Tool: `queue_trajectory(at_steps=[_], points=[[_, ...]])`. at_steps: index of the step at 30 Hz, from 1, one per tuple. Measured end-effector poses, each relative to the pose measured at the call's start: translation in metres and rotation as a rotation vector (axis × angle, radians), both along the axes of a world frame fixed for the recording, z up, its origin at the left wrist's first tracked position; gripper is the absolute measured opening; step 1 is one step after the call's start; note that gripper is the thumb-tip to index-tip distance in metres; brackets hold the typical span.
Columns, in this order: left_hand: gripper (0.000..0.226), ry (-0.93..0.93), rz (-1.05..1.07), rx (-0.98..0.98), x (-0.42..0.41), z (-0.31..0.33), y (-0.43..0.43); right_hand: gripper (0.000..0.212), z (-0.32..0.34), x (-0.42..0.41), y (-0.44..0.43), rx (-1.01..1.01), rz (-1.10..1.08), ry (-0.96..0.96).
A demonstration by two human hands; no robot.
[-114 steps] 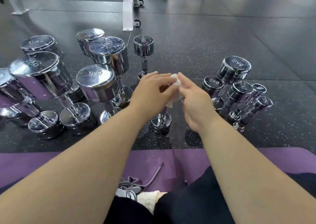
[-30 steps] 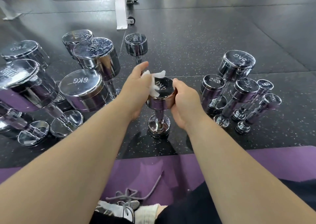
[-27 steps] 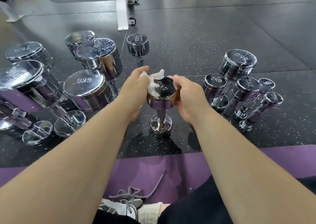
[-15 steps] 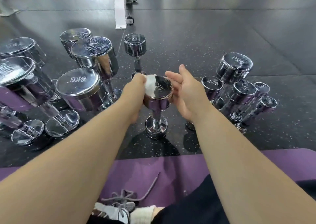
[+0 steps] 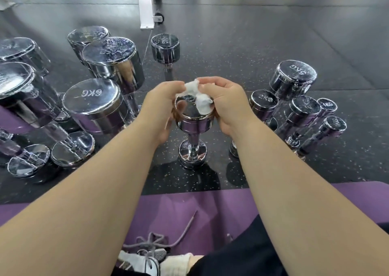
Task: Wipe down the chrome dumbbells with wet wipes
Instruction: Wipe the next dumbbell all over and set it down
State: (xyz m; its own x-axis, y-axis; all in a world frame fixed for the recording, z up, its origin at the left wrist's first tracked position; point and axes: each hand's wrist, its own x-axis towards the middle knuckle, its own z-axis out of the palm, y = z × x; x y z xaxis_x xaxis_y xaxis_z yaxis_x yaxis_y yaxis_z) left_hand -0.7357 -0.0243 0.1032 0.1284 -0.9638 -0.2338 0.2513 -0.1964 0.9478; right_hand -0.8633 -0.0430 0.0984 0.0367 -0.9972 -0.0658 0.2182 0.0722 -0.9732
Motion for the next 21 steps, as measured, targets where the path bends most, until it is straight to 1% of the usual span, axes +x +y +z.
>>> queue_trajectory(at_steps=[2,3,5,6,7,8,10,11,13,14,16,17,19,21], points=[[0.012,0.027,0.03,0.039,0.003,-0.002,0.003,0.023,-0.001,-0.004,-0.001,0.04,-0.023,-0.041],[0.012,0.005,0.039,0.04,0.004,-0.003,0.005,0.026,-0.003,-0.007,-0.001,0.043,-0.035,0.01],[0.013,-0.026,0.068,0.033,0.001,-0.004,0.012,0.03,-0.012,-0.013,0.006,0.025,-0.083,0.257],[0.017,-0.046,0.082,0.035,-0.001,-0.003,0.014,0.033,-0.016,-0.014,0.011,0.012,-0.115,0.362],[0.022,-0.071,0.09,0.044,-0.003,-0.003,0.017,0.034,-0.02,-0.013,0.016,0.017,-0.144,0.387],[0.025,-0.086,0.093,0.055,-0.005,-0.002,0.02,0.032,-0.019,-0.011,0.019,0.034,-0.173,0.324],[0.028,-0.085,0.093,0.06,-0.006,-0.002,0.022,0.025,-0.01,-0.004,0.018,0.064,-0.185,0.134],[0.03,-0.078,0.091,0.056,-0.005,-0.003,0.023,0.021,-0.007,-0.001,0.015,0.073,-0.16,0.1],[0.038,-0.064,0.077,0.053,-0.002,-0.002,0.025,0.02,-0.007,0.004,0.016,0.067,-0.127,0.194],[0.037,-0.053,0.069,0.055,-0.001,-0.002,0.025,0.025,-0.011,0.006,0.023,0.073,-0.152,0.256],[0.024,-0.031,0.071,0.071,0.0,-0.003,0.023,0.038,-0.023,0.008,0.045,0.098,-0.264,0.289],[0.019,-0.026,0.075,0.078,0.001,-0.003,0.023,0.038,-0.026,0.008,0.054,0.074,-0.318,0.272],[0.016,-0.032,0.073,0.08,0.0,-0.004,0.022,0.023,-0.02,0.009,0.061,0.004,-0.356,0.212],[0.017,-0.039,0.067,0.075,-0.001,-0.006,0.021,0.018,-0.014,0.004,0.053,-0.021,-0.364,0.185]])
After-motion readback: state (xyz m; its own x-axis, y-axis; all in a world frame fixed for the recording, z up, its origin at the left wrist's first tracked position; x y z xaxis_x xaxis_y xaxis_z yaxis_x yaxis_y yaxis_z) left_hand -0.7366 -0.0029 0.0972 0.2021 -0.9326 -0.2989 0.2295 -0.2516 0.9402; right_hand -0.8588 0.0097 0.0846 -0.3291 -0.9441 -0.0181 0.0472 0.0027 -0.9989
